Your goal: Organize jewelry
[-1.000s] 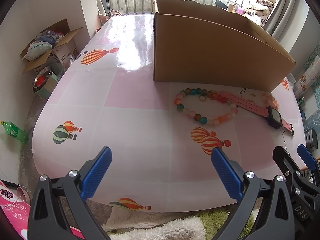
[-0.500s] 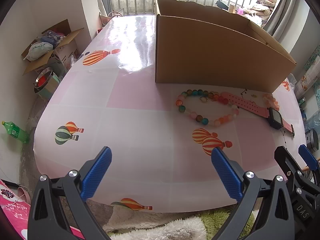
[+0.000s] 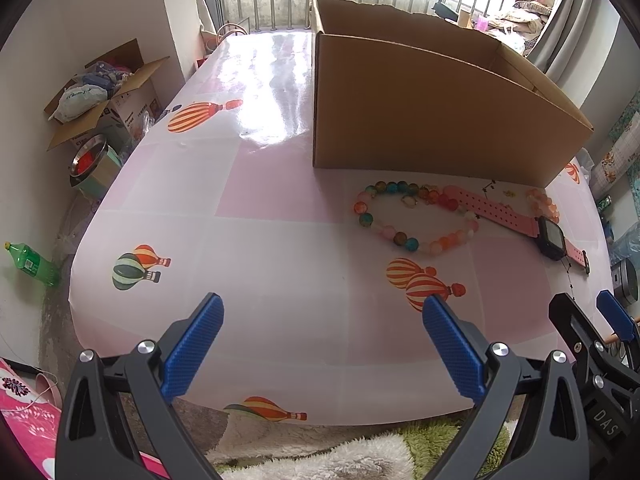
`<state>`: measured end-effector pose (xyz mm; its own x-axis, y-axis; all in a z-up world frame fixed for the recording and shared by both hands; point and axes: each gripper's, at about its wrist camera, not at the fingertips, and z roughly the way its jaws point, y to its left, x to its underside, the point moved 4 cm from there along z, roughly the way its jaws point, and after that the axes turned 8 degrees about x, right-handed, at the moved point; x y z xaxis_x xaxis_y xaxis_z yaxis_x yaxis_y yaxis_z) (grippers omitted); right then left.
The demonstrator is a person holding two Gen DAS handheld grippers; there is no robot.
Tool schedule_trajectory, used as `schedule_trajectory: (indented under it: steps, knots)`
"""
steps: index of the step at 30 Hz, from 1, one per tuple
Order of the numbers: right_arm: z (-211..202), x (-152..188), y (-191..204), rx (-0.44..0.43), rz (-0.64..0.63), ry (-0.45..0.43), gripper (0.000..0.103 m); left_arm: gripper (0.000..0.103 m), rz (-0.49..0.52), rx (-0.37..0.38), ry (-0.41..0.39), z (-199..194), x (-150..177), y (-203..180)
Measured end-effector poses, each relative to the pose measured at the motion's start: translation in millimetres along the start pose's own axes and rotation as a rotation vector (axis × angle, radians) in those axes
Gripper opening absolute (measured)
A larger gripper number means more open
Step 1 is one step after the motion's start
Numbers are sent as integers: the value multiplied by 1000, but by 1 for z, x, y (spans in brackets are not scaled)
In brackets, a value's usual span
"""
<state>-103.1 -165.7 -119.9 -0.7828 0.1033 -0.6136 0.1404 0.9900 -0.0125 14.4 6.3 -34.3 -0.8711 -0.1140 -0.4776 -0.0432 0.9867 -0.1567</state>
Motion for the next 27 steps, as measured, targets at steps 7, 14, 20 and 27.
schedule_trajectory:
  steps: [7,14,20,27]
  knots:
    - [0,0,0,-1,1,4,95,98,0,-2,4,-1,0,2]
    - [0,0,1,-2,2,5,95,98,-1,-3,5,-1,0,2]
    - [-1,1,1,-2,2,4,95,98,-2,-3,5,0,0,2]
    - [-1,2,2,-2,3,6,95,98,-4,-5,13,3,2,2]
